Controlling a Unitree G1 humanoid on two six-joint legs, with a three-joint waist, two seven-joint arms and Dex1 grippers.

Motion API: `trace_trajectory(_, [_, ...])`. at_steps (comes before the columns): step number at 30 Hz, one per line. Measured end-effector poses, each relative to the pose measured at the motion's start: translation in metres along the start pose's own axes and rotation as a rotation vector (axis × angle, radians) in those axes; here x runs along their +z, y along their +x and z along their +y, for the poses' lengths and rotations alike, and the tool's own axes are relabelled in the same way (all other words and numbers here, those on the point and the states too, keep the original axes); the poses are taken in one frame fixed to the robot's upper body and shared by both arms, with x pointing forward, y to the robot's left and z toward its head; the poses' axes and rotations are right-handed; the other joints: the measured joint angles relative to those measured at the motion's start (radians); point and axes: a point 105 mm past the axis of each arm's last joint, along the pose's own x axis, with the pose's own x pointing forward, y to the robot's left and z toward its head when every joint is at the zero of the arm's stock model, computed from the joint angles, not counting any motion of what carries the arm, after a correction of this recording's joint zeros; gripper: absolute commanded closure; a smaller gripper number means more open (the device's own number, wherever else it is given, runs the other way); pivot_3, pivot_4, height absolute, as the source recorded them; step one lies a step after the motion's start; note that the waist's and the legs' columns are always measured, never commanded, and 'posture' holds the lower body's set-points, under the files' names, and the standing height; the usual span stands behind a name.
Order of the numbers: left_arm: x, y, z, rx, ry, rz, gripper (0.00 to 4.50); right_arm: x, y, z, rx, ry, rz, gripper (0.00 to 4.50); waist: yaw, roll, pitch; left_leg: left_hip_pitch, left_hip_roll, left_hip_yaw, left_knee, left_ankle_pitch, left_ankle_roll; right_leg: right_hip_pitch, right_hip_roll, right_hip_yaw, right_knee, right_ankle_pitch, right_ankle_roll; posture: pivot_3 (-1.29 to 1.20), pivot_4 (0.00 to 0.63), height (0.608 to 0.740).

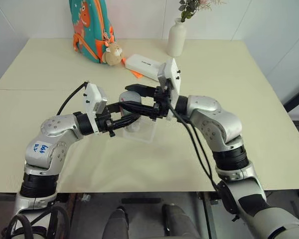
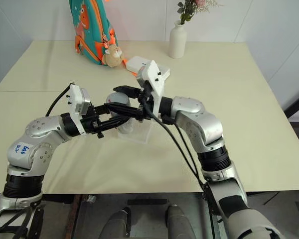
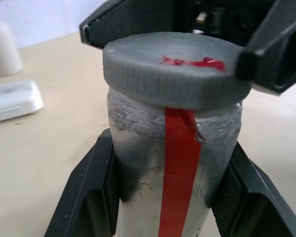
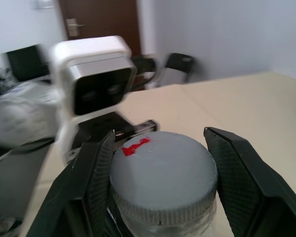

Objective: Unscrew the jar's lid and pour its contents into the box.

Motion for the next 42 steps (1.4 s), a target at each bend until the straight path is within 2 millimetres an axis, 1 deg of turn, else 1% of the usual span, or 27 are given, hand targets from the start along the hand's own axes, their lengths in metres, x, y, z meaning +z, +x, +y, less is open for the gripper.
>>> trace_trajectory(3, [0.008, 0.004, -0.008, -0.128, 0.016, -0.023, 2.55, 0.009, -0.007, 0.006, 0.154, -0.032, 0.025, 1.96, -0.001, 0.000, 0.000, 0.000, 0.000, 0.000, 0.001, 0.000, 0.000, 0.000, 0.000, 0.000, 0.000, 0.000, 0.000, 0.00, 0.150, 0.740])
trace_trajectory(6, [0.008, 0.001, -0.017, -0.233, 0.014, -0.004, 2.55, 0.011, -0.008, 0.010, 0.282, -0.033, 0.049, 1.96, -0.016, 0.000, 0.000, 0.001, 0.002, 0.001, 0.000, 0.000, 0.000, 0.000, 0.001, 0.000, 0.001, 0.000, 0.000, 0.00, 0.150, 0.740])
trace_trajectory(9, [0.006, 0.000, -0.017, -0.247, 0.000, -0.005, 2.55, 0.010, -0.006, 0.007, 0.336, -0.033, 0.065, 1.96, -0.024, 0.001, 0.000, 0.001, 0.002, 0.001, 0.001, 0.000, 0.000, 0.000, 0.002, 0.000, 0.002, 0.000, 0.000, 0.00, 0.150, 0.740])
trace_trajectory(16, [0.009, 0.001, -0.013, -0.211, 0.003, -0.048, 2.55, 0.016, -0.002, 0.000, 0.353, -0.042, 0.050, 1.96, -0.026, 0.001, 0.000, 0.001, 0.002, 0.001, 0.001, 0.000, 0.000, 0.000, 0.002, 0.001, 0.001, 0.000, 0.000, 0.00, 0.150, 0.740])
trace_trajectory(20, [0.010, 0.001, -0.011, -0.204, -0.002, -0.063, 2.55, 0.020, -0.001, -0.005, 0.317, -0.047, 0.022, 0.58, -0.025, 0.001, 0.000, 0.001, 0.002, 0.001, 0.002, 0.000, 0.000, 0.000, 0.002, 0.001, 0.002, 0.000, 0.000, 0.00, 0.150, 0.740])
trace_trajectory(22, [0.012, 0.000, -0.011, -0.201, 0.003, -0.067, 2.55, 0.021, 0.000, -0.008, 0.287, -0.040, 0.007, 0.02, -0.026, 0.001, 0.000, 0.001, 0.002, 0.001, 0.002, 0.000, 0.000, 0.000, 0.002, 0.001, 0.002, 0.000, 0.000, 0.00, 0.150, 0.740])
trace_trajectory(27, [0.015, -0.001, -0.006, -0.179, 0.009, -0.073, 2.55, 0.024, 0.000, -0.013, 0.249, -0.017, -0.022, 0.02, -0.026, 0.001, 0.000, 0.001, 0.002, 0.001, 0.002, 0.000, 0.000, 0.000, 0.002, 0.001, 0.003, 0.000, 0.000, 0.00, 0.150, 0.740])
trace_trajectory(31, [0.014, -0.003, -0.004, -0.174, 0.009, -0.064, 2.55, 0.032, -0.007, -0.021, 0.185, -0.003, -0.054, 0.02, -0.023, 0.001, 0.000, 0.001, 0.002, 0.001, 0.002, 0.000, 0.000, 0.000, 0.002, 0.001, 0.002, 0.000, 0.000, 0.00, 0.150, 0.740])
trace_trajectory(34, [0.012, -0.004, 0.000, -0.143, 0.005, -0.059, 2.55, 0.036, -0.008, -0.015, 0.170, -0.023, -0.055, 0.02, -0.025, 0.001, 0.000, 0.001, 0.002, 0.001, 0.002, 0.000, 0.000, 0.000, 0.002, 0.001, 0.002, 0.000, 0.000, 0.00, 0.150, 0.740])
trace_trajectory(36, [0.011, -0.003, 0.005, -0.114, 0.010, -0.056, 2.55, 0.032, -0.004, -0.011, 0.151, -0.029, -0.050, 0.02, -0.026, 0.001, 0.000, 0.001, 0.002, 0.001, 0.002, 0.000, 0.000, 0.000, 0.002, 0.001, 0.003, 0.000, 0.000, 0.00, 0.150, 0.740])
trace_trajectory(39, [0.012, -0.002, 0.010, -0.089, 0.006, -0.065, 2.55, 0.024, 0.008, -0.008, 0.120, -0.017, -0.038, 0.02, -0.028, 0.001, 0.000, 0.001, 0.002, 0.001, 0.002, 0.000, 0.000, 0.000, 0.002, 0.001, 0.004, 0.000, 0.000, 0.00, 0.150, 0.740])
trace_trajectory(42, [0.013, -0.001, 0.011, -0.078, 0.006, -0.070, 2.55, 0.023, 0.017, -0.006, 0.092, -0.022, -0.028, 0.02, -0.026, 0.001, 0.000, 0.001, 0.002, 0.001, 0.002, 0.000, 0.000, 0.000, 0.002, 0.001, 0.004, 0.000, 0.000, 0.00, 0.150, 0.740])
